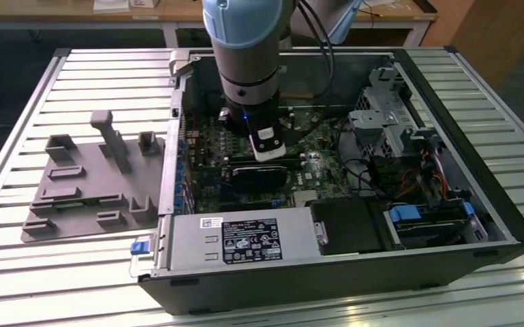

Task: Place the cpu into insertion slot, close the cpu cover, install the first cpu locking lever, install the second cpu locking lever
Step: 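Install the second cpu locking lever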

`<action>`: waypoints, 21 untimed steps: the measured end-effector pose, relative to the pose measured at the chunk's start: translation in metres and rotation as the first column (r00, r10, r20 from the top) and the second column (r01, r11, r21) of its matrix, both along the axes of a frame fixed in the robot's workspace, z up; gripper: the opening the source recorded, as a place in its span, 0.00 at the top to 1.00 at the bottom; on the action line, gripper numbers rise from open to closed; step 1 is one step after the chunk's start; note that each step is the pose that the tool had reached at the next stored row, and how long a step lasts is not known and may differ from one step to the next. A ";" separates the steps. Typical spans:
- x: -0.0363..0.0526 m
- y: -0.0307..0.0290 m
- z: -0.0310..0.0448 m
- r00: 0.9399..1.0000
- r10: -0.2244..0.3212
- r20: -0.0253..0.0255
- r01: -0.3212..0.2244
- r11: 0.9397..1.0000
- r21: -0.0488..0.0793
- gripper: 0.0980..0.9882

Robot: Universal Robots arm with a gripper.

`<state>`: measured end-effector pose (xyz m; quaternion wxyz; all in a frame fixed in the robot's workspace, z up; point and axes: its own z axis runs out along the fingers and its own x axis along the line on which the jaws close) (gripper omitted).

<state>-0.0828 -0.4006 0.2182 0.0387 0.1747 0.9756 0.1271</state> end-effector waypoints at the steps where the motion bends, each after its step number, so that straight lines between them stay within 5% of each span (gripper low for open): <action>1: -0.0005 -0.0003 -0.0007 1.000 0.000 0.000 0.000 1.000 0.000 1.00; 4: -0.0017 -0.0014 -0.0027 1.000 0.006 0.003 -0.006 1.000 0.002 1.00; 12: -0.0032 -0.0051 -0.0060 0.999 0.033 0.023 -0.033 0.999 0.005 1.00; 21: -0.0093 -0.0057 -0.0142 0.997 0.068 0.023 -0.068 0.998 0.011 1.00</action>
